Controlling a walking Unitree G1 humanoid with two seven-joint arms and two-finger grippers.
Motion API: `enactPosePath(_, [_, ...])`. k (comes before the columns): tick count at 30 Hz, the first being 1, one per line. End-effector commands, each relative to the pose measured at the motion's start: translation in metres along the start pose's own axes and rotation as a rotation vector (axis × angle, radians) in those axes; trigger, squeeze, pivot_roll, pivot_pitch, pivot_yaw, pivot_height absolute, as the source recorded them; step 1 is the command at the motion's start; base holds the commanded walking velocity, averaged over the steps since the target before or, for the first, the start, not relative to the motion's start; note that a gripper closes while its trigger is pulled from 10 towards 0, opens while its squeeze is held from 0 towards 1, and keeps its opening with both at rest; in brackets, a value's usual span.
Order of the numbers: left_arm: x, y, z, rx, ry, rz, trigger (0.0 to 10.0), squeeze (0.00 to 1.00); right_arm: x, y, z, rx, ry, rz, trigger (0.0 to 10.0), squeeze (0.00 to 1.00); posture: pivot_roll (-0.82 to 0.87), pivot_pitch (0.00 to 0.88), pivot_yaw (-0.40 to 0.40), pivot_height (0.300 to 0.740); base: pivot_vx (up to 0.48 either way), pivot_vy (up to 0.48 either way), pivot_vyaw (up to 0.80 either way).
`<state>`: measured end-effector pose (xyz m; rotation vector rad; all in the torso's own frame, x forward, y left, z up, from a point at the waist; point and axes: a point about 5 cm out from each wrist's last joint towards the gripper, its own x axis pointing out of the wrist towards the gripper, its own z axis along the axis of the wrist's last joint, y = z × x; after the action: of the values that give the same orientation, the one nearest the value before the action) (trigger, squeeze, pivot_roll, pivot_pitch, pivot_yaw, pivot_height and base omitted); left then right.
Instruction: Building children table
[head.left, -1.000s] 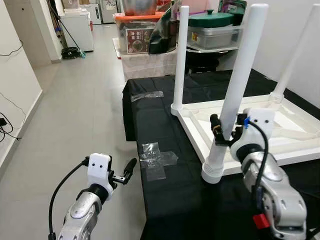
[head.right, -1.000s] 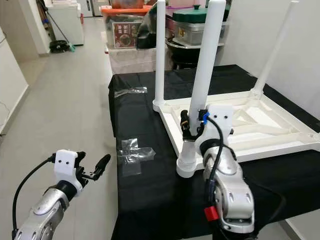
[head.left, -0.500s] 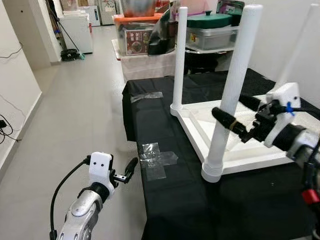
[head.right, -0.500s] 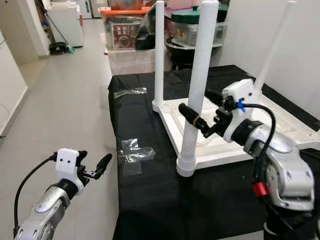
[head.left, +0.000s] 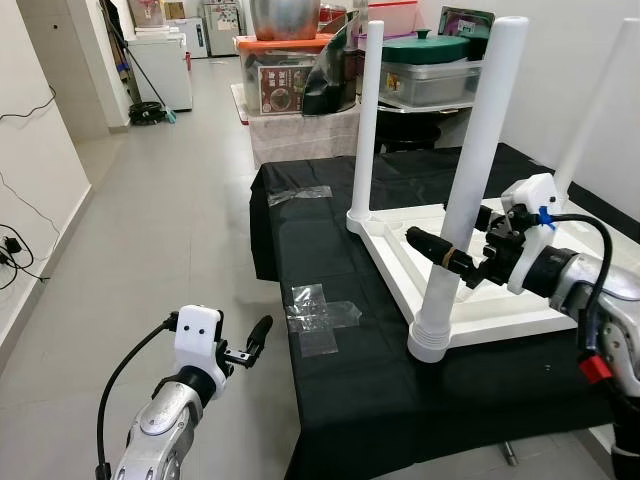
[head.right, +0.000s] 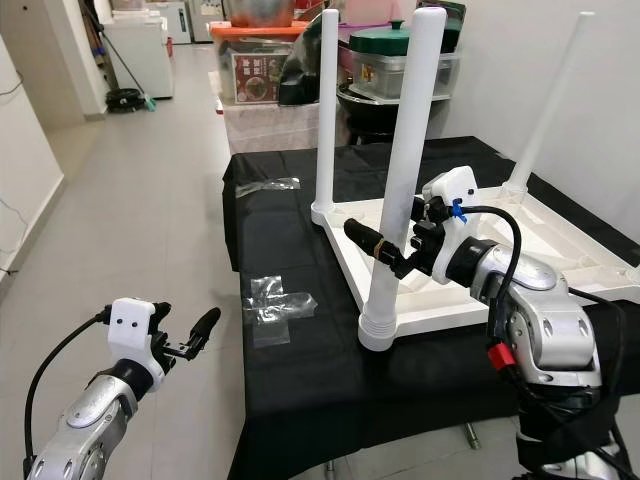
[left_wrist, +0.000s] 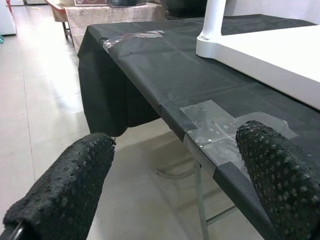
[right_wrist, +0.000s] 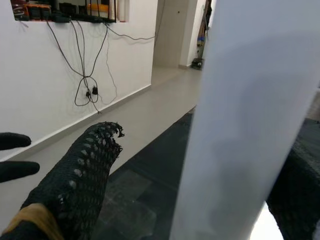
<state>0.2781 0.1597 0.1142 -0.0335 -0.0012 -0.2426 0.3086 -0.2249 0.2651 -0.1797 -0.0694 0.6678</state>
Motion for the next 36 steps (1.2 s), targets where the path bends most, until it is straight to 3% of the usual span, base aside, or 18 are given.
enactPosePath(1, [-0.003, 0.005, -0.001, 0.014, 0.006, 0.016, 10.0, 0.00, 0.002, 0.000, -0.001, -0.010, 0.008, 0.016, 8.0, 0.00, 0.00, 0.000, 0.001, 0.740, 0.000, 0.000, 0.00])
enactPosePath(2, [-0.003, 0.005, -0.001, 0.014, 0.006, 0.016, 10.0, 0.00, 0.002, 0.000, -0.001, -0.010, 0.008, 0.016, 8.0, 0.00, 0.00, 0.000, 0.001, 0.740, 0.000, 0.000, 0.00])
enactPosePath(3, [-0.003, 0.005, -0.001, 0.015, 0.009, 0.013, 10.0, 0.00, 0.000, -0.006, -0.002, -0.006, 0.011, -0.010, 0.0, 0.00, 0.00, 0.000, 0.004, 0.740, 0.000, 0.000, 0.00])
enactPosePath(9, [-0.002, 0.004, -0.002, 0.015, 0.011, 0.009, 10.0, 0.00, 0.001, -0.020, -0.006, -0.010, 0.024, -0.137, 0.0, 0.00, 0.00, 0.000, 0.004, 0.740, 0.000, 0.000, 0.00])
enactPosePath(17, [-0.003, 0.005, -0.002, 0.015, 0.012, 0.010, 10.0, 0.00, 0.008, -0.016, -0.011, 0.041, 0.022, -0.290, 0.0, 0.00, 0.00, 0.000, 0.003, 0.740, 0.000, 0.000, 0.00])
enactPosePath(23, [-0.004, 0.005, -0.002, 0.016, 0.012, 0.010, 10.0, 0.00, 0.015, 0.006, -0.023, 0.105, 0.033, -0.379, 0.0, 0.00, 0.00, 0.000, 0.002, 0.740, 0.000, 0.000, 0.00])
enactPosePath(24, [-0.004, 0.005, -0.002, 0.017, 0.013, 0.010, 10.0, 0.00, 0.016, 0.015, -0.033, 0.166, 0.054, -0.541, 0.0, 0.00, 0.01, 0.000, 0.002, 0.740, 0.000, 0.000, 0.00])
enactPosePath(26, [-0.004, 0.005, -0.002, 0.017, 0.013, 0.010, 10.0, 0.00, 0.016, 0.015, -0.033, 0.166, 0.054, -0.541, 0.0, 0.00, 0.01, 0.000, 0.002, 0.740, 0.000, 0.000, 0.00])
enactPosePath(29, [-0.004, 0.005, -0.002, 0.019, 0.017, 0.015, 10.0, 0.00, 0.011, 0.041, -0.059, 0.281, 0.157, -0.912, 0.0, 0.00, 0.01, 0.000, 0.003, 0.740, 0.000, 0.000, 0.00])
enactPosePath(36, [-0.003, 0.005, -0.001, 0.023, 0.015, 0.021, 10.0, 0.00, 0.024, 0.054, -0.064, 0.319, 0.159, -0.979, 0.0, 0.00, 0.02, 0.000, -0.011, 0.740, 0.000, 0.000, 0.00])
